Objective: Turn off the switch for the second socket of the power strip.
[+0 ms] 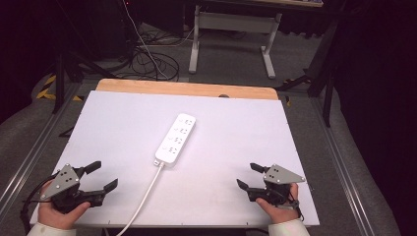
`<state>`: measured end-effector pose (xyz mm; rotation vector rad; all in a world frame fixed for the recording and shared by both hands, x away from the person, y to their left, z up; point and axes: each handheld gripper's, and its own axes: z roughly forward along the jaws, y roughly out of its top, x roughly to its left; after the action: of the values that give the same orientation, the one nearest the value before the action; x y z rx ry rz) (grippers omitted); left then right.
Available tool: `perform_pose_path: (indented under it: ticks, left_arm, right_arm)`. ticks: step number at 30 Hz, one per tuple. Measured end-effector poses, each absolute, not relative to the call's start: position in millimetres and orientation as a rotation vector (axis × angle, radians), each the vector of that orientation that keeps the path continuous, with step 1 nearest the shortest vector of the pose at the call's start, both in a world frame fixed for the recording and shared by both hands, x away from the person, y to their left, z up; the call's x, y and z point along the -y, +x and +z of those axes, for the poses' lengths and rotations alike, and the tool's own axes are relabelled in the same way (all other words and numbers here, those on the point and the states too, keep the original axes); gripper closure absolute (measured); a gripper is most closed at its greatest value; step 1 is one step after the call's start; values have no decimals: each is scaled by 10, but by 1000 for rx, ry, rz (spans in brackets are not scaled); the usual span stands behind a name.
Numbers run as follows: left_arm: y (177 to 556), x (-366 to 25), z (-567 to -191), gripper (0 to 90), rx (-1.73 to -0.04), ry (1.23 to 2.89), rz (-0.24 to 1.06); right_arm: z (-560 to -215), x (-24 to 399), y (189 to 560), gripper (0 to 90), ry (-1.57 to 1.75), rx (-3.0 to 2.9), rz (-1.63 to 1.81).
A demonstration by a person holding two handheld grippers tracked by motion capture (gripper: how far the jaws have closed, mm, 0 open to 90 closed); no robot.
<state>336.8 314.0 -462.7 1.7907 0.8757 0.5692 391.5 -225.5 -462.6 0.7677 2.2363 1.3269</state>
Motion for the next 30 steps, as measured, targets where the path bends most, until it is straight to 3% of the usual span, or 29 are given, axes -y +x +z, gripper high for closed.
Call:
perform_pose_path:
  ticks: [22,30]
  left_arm:
    - [3378,-3088,-4464,211,-863,1806,543]
    - [3432,-3037,-4289,294,-832,1840,500]
  right_arm:
    - [-4646,2238,3920,294,763,-2242,1333]
    - [-4654,2226,3919,295,765,-2247,1333]
